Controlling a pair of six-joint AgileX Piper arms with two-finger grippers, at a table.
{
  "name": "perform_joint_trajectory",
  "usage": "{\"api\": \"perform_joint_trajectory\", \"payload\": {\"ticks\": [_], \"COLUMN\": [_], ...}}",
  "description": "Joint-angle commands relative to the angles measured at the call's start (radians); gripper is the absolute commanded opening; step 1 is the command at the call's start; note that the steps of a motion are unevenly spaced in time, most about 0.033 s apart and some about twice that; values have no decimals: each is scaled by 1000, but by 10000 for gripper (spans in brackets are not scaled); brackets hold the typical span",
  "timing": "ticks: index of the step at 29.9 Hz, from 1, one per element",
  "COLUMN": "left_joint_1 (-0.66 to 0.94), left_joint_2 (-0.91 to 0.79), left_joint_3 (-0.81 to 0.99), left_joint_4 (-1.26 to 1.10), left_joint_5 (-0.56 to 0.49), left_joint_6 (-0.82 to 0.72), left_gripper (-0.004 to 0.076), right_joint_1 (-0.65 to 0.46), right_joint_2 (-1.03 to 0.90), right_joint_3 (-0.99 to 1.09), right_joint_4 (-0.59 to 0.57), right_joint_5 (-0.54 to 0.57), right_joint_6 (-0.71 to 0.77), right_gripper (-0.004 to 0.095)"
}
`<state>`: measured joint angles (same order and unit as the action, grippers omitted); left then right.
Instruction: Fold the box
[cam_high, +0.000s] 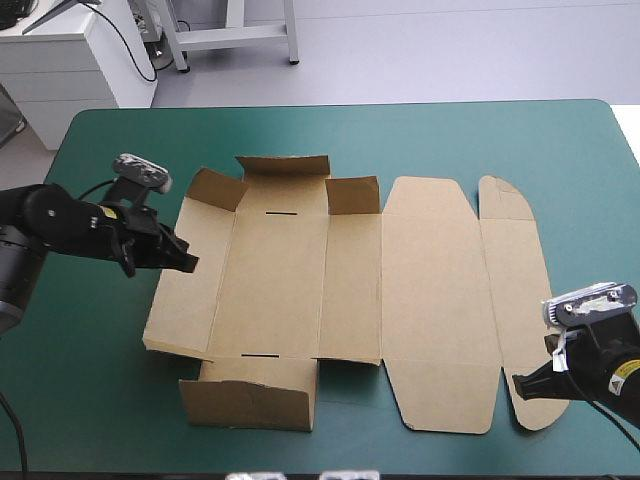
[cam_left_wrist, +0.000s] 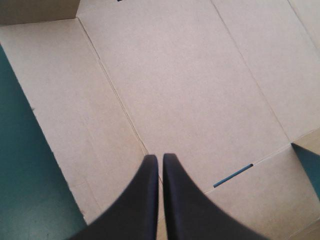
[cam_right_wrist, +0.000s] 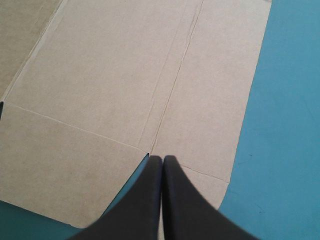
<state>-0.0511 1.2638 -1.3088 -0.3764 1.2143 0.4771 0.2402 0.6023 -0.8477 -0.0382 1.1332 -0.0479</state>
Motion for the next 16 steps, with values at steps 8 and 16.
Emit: {"api": "perform_joint_trajectory", "payload": {"ticks": [8,16], "left_joint_1": [469,492], "left_joint_2": [-25,-25], "left_joint_3": [-31,-31], "left_joint_4": [-294,-89], "left_joint_5": [76,76], "left_joint_6": [113,76], "left_gripper": [15,34], "right_joint_1": [-6,-6], "right_joint_2": [2,2], "right_joint_3": [-25,-25], "right_joint_4": [0,0], "right_joint_5": [-58,-60], "right_joint_6": [-12,-12], "right_gripper": [-19,-19]}}
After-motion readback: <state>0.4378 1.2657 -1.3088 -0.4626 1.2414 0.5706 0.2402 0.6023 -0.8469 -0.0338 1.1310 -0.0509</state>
